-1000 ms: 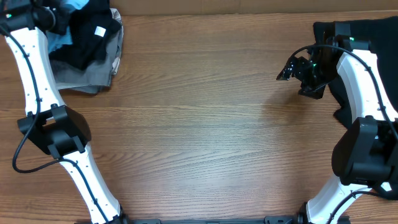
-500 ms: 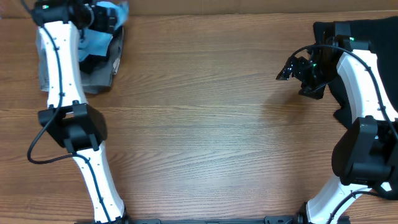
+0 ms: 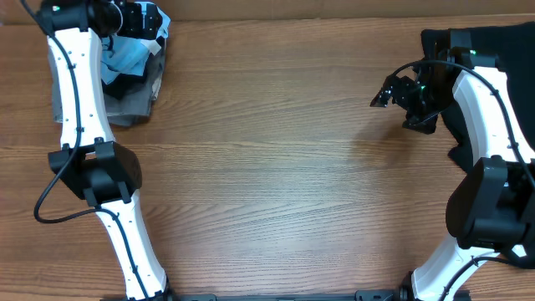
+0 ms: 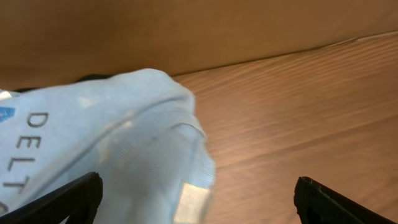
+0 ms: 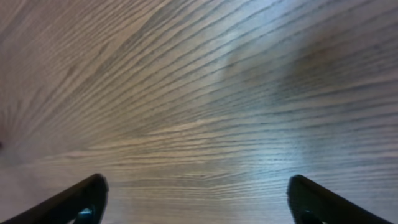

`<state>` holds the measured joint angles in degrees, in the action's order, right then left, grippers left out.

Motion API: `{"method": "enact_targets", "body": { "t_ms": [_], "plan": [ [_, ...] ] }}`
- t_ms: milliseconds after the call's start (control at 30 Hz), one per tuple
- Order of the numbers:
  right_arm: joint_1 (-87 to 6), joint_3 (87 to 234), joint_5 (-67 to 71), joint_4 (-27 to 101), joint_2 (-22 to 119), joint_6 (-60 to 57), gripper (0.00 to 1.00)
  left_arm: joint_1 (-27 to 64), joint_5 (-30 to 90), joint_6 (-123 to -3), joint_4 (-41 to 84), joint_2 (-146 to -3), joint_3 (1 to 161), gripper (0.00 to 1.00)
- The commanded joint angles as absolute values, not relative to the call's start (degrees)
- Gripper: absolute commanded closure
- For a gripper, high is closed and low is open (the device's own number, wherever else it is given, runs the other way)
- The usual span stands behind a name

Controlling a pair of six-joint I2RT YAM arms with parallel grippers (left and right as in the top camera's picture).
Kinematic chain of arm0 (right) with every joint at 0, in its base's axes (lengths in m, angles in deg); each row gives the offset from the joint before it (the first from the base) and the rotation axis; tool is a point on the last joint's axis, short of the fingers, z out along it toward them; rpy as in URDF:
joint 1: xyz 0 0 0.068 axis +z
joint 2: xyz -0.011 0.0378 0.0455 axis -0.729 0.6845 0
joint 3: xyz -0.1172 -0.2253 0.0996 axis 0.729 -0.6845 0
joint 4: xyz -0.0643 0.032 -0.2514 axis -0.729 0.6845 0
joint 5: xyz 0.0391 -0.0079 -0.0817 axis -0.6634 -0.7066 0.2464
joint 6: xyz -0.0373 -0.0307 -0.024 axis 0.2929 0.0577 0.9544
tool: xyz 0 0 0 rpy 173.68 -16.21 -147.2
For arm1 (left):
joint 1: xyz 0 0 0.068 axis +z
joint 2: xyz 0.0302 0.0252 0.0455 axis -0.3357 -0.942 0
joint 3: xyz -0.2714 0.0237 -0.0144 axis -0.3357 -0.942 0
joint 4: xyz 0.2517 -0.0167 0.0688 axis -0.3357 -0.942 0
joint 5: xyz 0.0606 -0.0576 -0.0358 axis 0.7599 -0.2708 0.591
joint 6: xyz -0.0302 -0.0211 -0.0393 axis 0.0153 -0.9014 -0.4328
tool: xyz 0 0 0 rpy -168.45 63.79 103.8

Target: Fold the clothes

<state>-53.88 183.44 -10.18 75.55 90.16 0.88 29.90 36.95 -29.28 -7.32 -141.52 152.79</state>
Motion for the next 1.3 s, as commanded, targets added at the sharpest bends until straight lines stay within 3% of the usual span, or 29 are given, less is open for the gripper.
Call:
{"method": "enact_targets", "body": {
  "t_ms": [0, 433, 867, 1267],
  "plan": [
    [-53.5, 186.7, -10.0, 76.8, 88.2, 4.6, 0.0, 29.8, 28.6, -34.0, -9.8, -136.2, 155.5, 0.0],
    [-53.5, 208.9, 1.0, 94.4, 77.2, 4.9, 0.0, 28.2, 18.8, -45.3, -17.6, -130.1, 155.5, 0.0],
    [-53.5, 209.6, 1.1, 98.2, 57.8, 5.2, 0.0, 27.8, 29.3, -45.3, -17.6, -130.6, 155.3, 0.0],
    [-53.5, 209.4, 1.0, 101.2, 54.6, 4.7, 0.0, 27.8, 32.7, -45.3, -17.7, -130.6, 155.3, 0.0]
  ]
}}
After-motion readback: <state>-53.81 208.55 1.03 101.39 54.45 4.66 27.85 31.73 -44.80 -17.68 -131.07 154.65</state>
